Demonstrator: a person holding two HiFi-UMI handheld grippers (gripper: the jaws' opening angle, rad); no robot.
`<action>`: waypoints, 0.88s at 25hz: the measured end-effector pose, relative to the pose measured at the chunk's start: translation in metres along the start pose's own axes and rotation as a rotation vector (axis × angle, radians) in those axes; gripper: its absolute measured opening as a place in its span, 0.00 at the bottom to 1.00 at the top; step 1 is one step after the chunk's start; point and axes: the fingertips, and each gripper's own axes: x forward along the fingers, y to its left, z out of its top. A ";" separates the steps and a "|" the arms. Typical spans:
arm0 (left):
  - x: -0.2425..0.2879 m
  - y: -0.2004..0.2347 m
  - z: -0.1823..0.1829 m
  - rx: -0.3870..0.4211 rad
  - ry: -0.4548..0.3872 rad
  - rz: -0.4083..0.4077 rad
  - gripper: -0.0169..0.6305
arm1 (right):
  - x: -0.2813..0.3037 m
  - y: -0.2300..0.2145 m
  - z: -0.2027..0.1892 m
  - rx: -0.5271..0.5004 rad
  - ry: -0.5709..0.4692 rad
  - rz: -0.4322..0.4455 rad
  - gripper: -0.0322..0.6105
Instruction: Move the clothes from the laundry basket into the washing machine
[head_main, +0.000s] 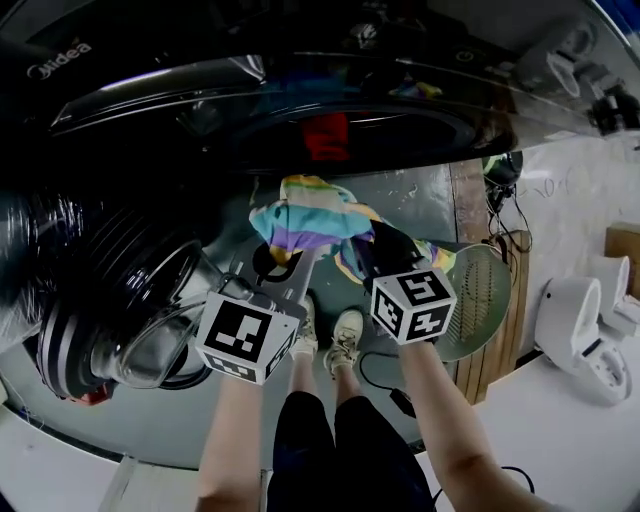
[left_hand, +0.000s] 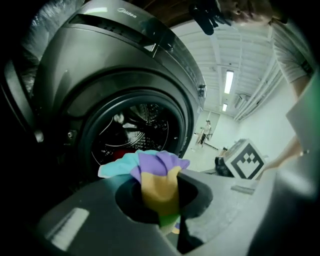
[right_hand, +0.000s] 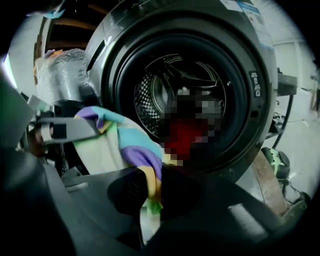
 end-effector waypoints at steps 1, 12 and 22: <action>0.003 0.006 -0.002 -0.005 -0.001 0.012 0.09 | 0.002 -0.003 0.011 0.004 -0.028 -0.019 0.13; 0.031 0.048 -0.032 -0.086 0.035 0.090 0.37 | 0.061 -0.035 0.116 0.025 -0.301 -0.108 0.13; 0.024 0.056 -0.042 -0.109 0.021 0.135 0.37 | 0.115 -0.056 0.156 0.084 -0.321 -0.102 0.20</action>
